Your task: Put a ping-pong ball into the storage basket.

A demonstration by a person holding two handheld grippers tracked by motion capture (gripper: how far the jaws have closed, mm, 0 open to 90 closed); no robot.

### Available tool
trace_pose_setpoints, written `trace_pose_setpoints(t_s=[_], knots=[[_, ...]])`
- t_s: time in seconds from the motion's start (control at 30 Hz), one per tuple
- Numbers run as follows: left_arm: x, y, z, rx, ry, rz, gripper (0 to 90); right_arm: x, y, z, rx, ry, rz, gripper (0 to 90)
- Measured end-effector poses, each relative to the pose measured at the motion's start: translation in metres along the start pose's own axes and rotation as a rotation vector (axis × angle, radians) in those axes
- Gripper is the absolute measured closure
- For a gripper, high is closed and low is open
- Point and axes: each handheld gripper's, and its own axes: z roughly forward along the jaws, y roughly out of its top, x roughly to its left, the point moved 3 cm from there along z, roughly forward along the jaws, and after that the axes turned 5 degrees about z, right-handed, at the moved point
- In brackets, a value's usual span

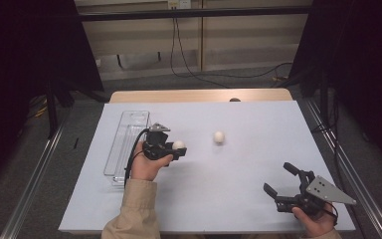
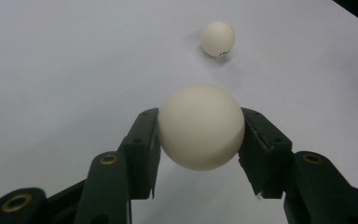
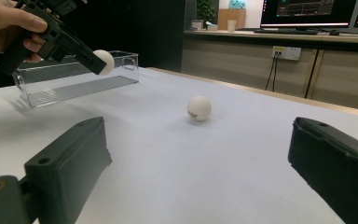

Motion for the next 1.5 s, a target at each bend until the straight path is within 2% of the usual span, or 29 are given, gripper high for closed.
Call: trace_pose_setpoints(t_s=[1.5], knots=[[0.017,-0.003,-0.02,-0.003,0.047,-0.033,51.0,0.0,0.0,0.0,0.0,0.002,-0.001,4.3]])
